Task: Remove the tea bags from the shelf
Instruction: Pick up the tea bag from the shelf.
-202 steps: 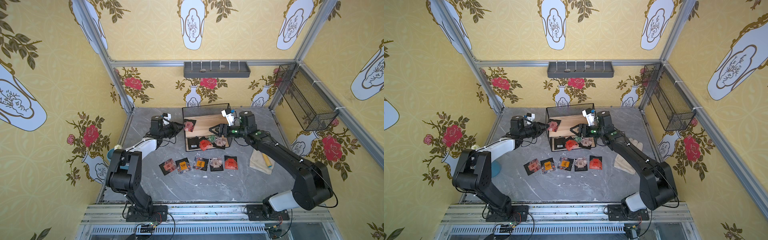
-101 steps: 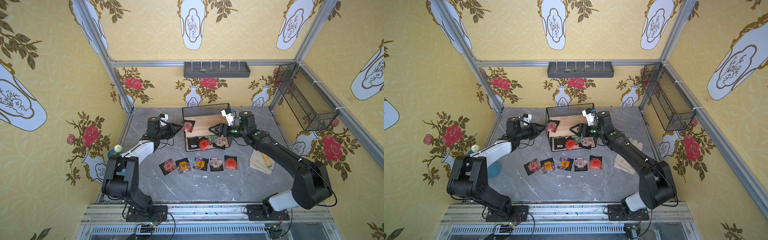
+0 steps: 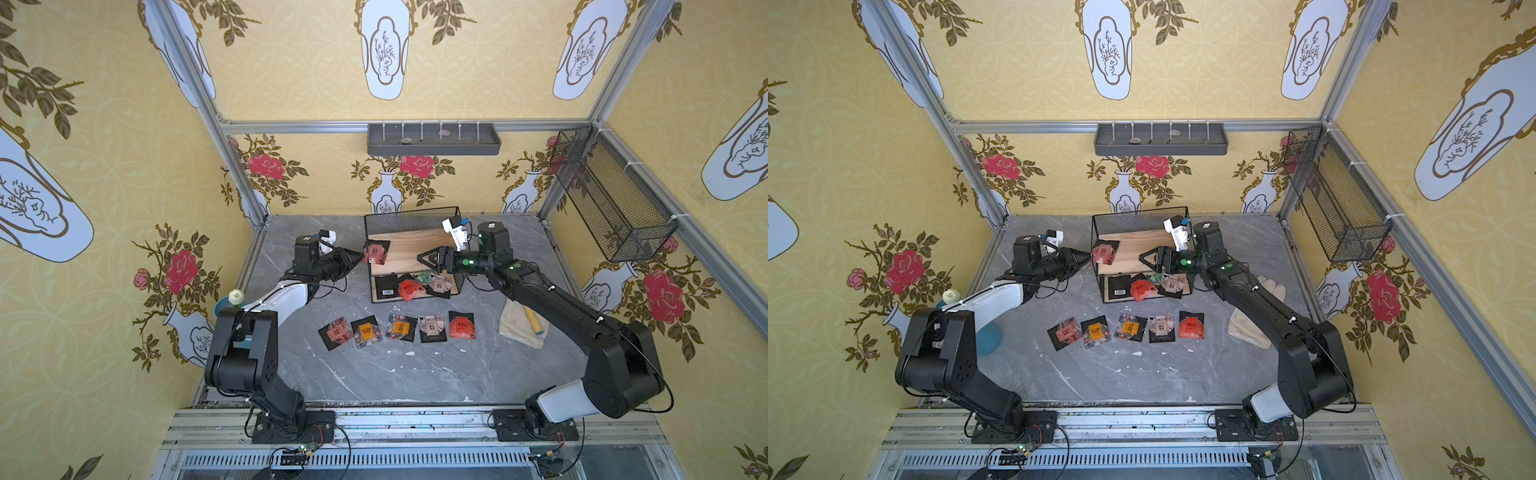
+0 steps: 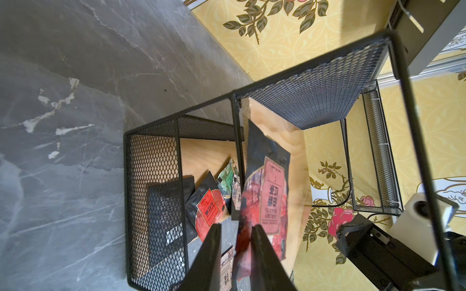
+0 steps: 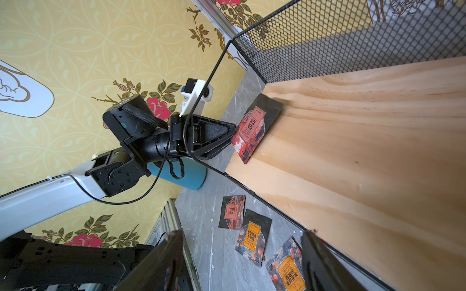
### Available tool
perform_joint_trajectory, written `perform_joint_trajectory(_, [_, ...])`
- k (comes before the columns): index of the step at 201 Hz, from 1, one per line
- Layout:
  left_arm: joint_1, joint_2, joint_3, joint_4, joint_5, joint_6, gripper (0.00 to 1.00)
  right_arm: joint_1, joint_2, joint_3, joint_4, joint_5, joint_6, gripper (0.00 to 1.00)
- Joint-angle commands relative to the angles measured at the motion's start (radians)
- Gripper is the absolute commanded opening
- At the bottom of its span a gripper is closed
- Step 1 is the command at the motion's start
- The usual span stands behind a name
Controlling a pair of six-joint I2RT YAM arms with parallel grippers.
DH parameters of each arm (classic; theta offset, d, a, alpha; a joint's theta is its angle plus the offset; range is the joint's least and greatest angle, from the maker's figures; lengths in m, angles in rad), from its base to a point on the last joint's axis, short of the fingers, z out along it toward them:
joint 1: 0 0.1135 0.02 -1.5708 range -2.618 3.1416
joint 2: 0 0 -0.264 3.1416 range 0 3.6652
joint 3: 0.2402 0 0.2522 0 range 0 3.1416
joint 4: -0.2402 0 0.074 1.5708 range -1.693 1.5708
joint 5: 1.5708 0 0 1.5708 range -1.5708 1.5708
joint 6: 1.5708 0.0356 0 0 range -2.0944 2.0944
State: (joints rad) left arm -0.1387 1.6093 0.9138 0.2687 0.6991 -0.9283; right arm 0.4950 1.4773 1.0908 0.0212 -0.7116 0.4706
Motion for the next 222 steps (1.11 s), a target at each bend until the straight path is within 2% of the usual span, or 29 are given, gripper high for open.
perform_joint_trajectory(1, [-0.001,0.015,0.013,0.031,0.028,-0.01,0.18,-0.001,-0.005,0.008,0.026,-0.006,-0.005,0.77])
perform_joint_trajectory(32, [-0.001,0.009,0.003,0.059,0.034,-0.015,0.1,-0.001,0.003,0.012,0.026,-0.007,-0.005,0.77])
perform_joint_trajectory(50, [-0.001,0.005,-0.007,0.09,0.048,-0.036,0.09,-0.002,0.009,0.016,0.026,-0.007,-0.004,0.77])
perform_joint_trajectory(72, [-0.002,0.004,-0.008,0.093,0.053,-0.035,0.0,-0.002,0.012,0.02,0.026,-0.006,-0.003,0.77])
perform_joint_trajectory(142, [0.007,-0.078,-0.072,0.098,-0.006,-0.041,0.0,-0.003,0.003,0.011,0.026,-0.006,-0.003,0.77])
perform_joint_trajectory(222, [0.044,-0.319,-0.171,-0.093,-0.168,0.049,0.0,-0.003,-0.012,-0.002,0.036,-0.006,0.001,0.77])
